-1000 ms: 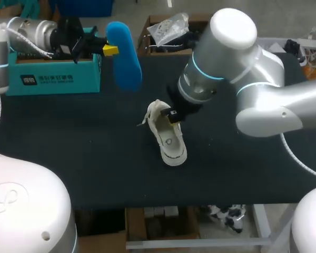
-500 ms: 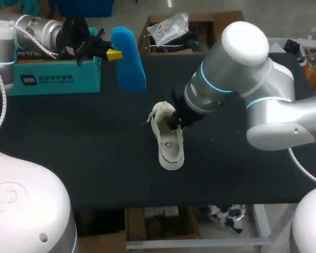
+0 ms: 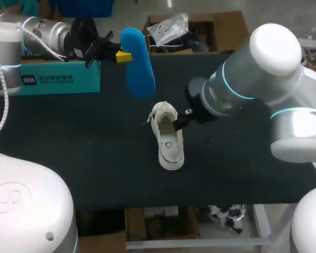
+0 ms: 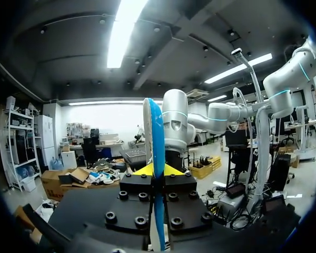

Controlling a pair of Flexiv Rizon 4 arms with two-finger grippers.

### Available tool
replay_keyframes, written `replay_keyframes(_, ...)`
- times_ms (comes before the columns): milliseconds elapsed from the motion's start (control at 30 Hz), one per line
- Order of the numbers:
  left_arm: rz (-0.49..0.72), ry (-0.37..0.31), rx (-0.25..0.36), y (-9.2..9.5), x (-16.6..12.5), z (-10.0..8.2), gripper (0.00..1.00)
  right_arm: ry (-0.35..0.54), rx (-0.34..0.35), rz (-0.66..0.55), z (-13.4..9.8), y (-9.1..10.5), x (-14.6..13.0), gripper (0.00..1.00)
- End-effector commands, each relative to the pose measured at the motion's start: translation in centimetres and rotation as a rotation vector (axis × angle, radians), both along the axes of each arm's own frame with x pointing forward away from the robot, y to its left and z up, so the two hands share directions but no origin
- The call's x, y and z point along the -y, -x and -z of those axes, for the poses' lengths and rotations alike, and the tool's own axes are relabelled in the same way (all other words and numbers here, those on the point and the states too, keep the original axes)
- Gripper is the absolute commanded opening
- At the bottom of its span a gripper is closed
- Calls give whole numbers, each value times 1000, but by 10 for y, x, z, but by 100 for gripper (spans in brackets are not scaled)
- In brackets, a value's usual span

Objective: Open the shoe tongue, take the insole out of the shoe, put the insole back into the shoe, and pack the shoe into the shoebox

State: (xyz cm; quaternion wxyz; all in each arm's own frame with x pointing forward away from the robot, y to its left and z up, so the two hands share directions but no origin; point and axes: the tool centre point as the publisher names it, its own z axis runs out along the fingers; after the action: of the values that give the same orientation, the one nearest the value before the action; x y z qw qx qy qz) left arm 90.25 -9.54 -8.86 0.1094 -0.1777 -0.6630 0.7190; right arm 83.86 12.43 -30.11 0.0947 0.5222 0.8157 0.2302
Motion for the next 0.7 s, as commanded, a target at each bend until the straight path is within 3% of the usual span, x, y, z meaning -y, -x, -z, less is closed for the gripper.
replay_keyframes(33, -20, -1, 0, 4, 0, -1, 0, -14, 27, 1, 3, 2, 2, 100)
replay_keyframes(200, -48, 17, -78, 20, 2, 7, 0, -74, -22, -36, 0, -6, 14, 100)
replay_keyframes(533, -153, 7, -191, 60, 5, 21, 0, -172, -108, 24, -8, 8, 49, 100)
replay_keyframes(700, -192, -18, -241, 71, 11, 26, 0, -285, -165, 182, -16, 16, 65, 100)
